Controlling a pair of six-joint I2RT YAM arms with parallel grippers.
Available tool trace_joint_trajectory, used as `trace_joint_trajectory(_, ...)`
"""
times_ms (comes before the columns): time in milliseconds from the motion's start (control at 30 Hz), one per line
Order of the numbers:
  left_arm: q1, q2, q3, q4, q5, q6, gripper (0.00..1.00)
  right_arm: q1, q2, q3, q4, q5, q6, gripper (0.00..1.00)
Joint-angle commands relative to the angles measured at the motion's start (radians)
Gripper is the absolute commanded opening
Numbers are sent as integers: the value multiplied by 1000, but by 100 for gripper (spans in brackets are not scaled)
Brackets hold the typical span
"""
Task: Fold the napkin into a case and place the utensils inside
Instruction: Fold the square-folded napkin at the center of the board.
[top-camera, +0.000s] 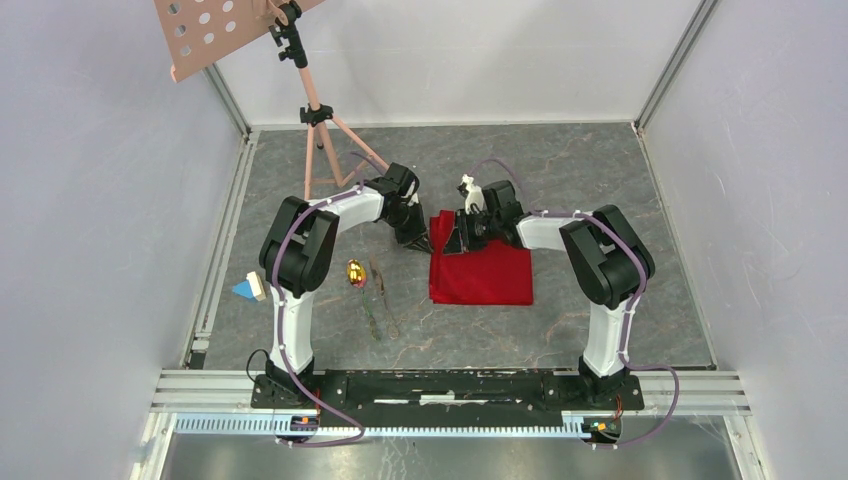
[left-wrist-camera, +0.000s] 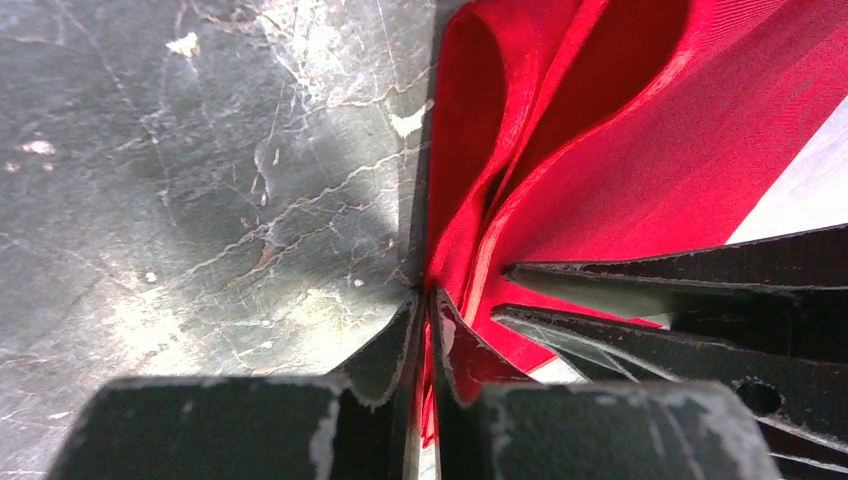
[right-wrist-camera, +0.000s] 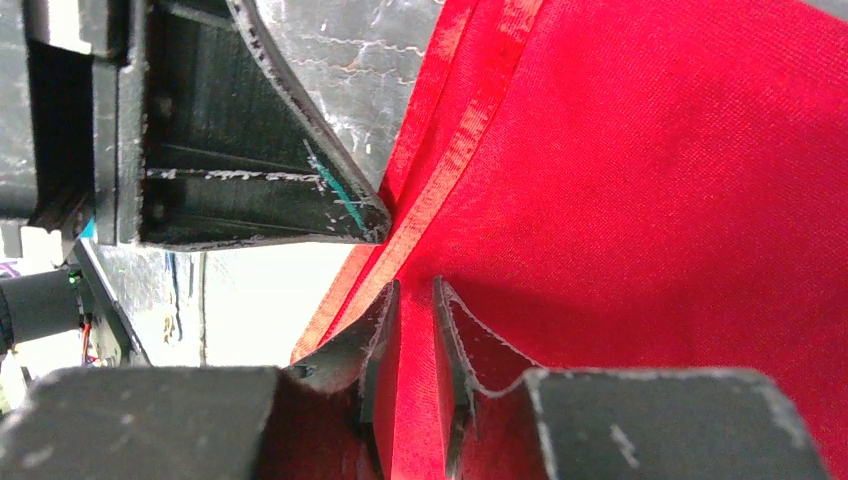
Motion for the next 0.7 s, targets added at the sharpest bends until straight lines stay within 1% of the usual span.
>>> trace_joint_trajectory(0, -2, 29, -34, 40, -23, -43, 11, 17, 18, -62, 14, -28, -41, 24)
trace_joint_trajectory(267, -2, 16, -63, 47, -28, -43, 8, 25, -18, -100, 33, -53, -44, 23)
trace_joint_trajectory(367, -2, -22, -93, 46, -31, -37, 9, 22, -37, -90, 19, -37, -46, 23)
trace_joint_trajectory(433, -2, -55, -112, 43, -28, -30, 11, 21, -53, -70, -3, 1, -39, 27)
trace_joint_trajectory(500, -1, -87, -123, 35, -17, -25, 14, 24, -79, -39, -36, 79, -21, 31)
trace_joint_trajectory(567, -1, -105, -131, 39, 6, -27, 22, 27, -102, -9, -53, 151, -4, 37)
trace_joint_trajectory(600, -2, -103, -137, 45, 23, -33, 24, 26, -110, -2, -50, 177, 8, 39)
trace_joint_trajectory(667, -2, -83, -148, 65, 59, -49, 24, 25, -108, 15, -46, 222, 22, 42)
